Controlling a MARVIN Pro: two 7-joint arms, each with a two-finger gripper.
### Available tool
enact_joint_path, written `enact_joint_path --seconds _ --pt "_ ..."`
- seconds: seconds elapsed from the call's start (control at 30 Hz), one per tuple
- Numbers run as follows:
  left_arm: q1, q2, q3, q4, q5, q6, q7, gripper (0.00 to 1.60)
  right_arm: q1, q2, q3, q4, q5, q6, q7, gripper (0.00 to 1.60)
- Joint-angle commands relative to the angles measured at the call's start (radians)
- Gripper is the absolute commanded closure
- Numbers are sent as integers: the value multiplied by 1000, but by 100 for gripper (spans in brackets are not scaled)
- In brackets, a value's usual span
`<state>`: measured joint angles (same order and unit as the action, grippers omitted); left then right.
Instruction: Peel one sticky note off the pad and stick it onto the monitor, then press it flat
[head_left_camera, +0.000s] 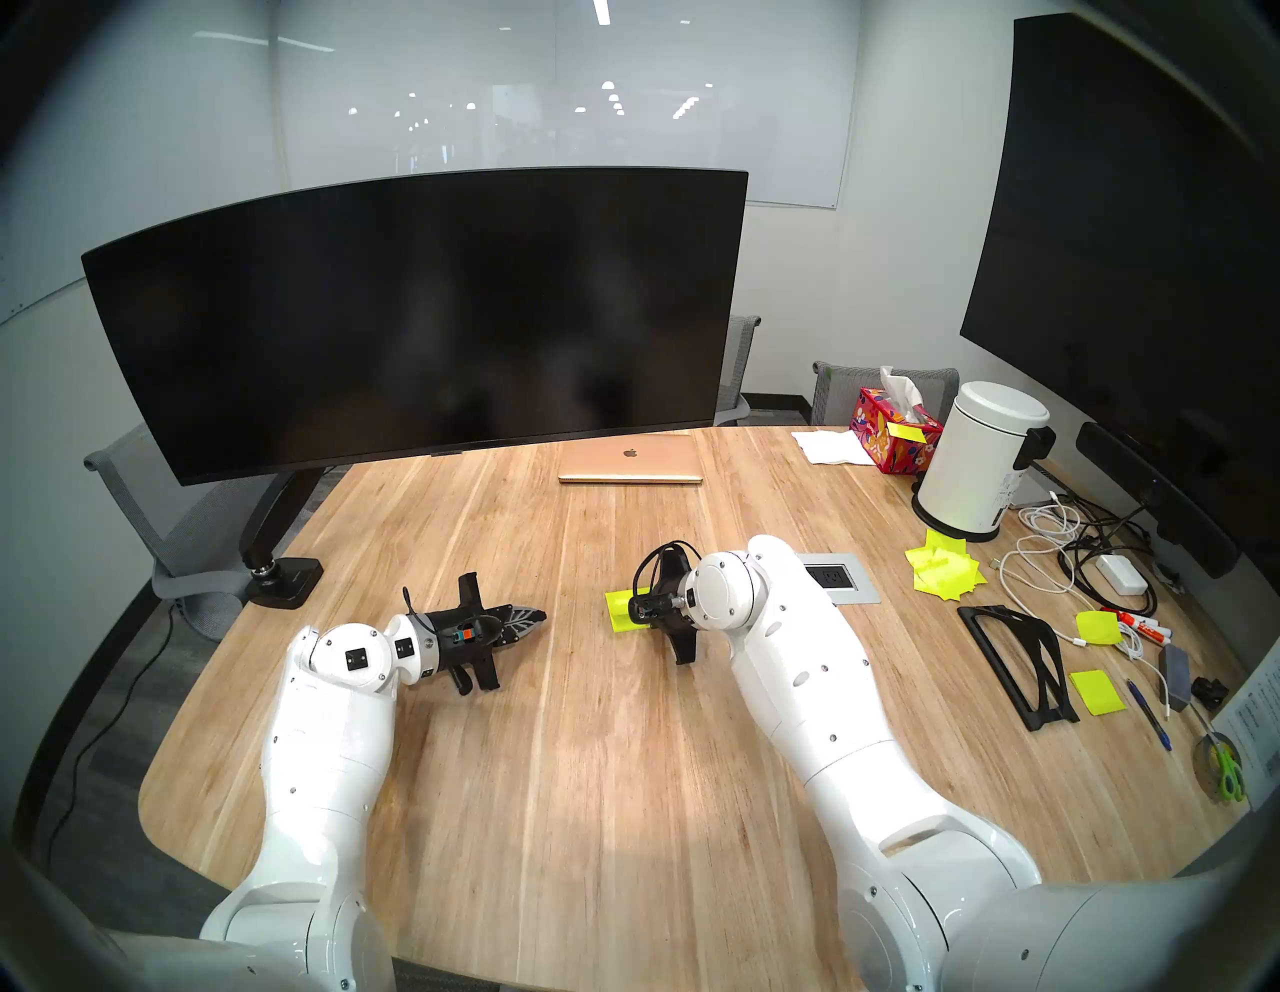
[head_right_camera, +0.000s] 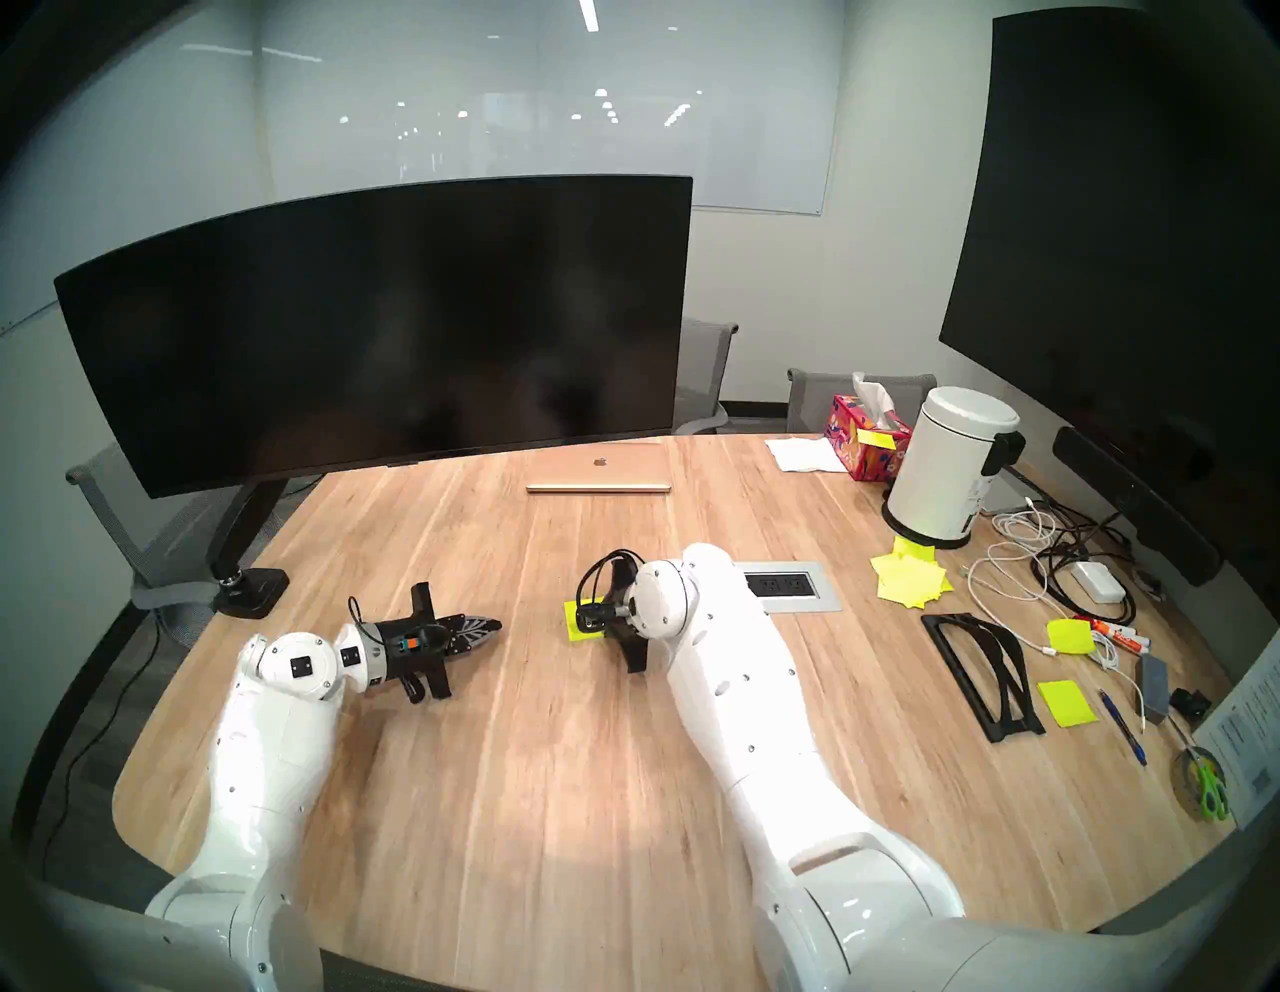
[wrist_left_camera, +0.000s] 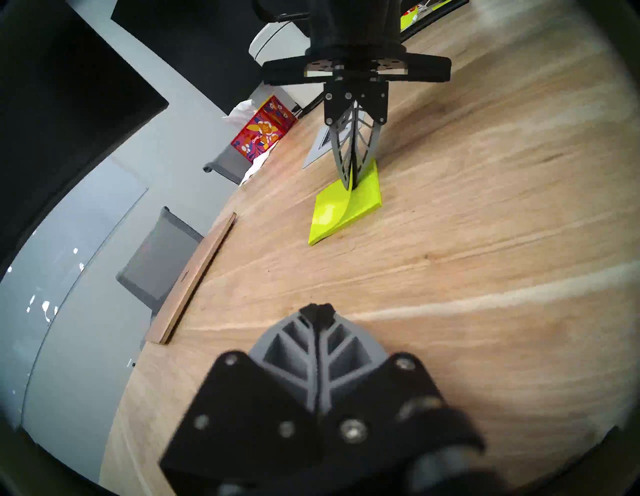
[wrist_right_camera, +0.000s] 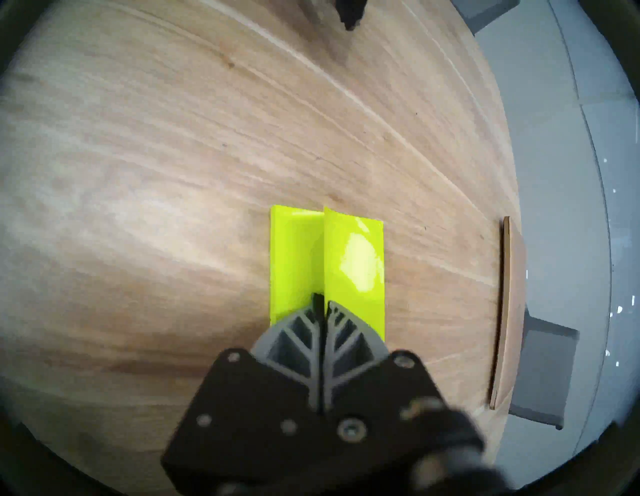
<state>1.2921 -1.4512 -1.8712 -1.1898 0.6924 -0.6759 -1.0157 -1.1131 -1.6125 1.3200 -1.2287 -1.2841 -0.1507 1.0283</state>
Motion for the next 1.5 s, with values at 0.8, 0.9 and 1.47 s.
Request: enact_joint_path --seconds 0.8,0.9,1.47 --pt "107 -38 -52 -158 -110 -31 -89 160 -75 62 12 -197 95 -69 280 160" --pt "120 -40 -55 -164 -116 -39 -99 160 -77 62 13 -199 98 -70 281 160" --pt "177 -20 28 -227 -180 -75 -139 160 -125 55 8 -227 103 -55 281 160"
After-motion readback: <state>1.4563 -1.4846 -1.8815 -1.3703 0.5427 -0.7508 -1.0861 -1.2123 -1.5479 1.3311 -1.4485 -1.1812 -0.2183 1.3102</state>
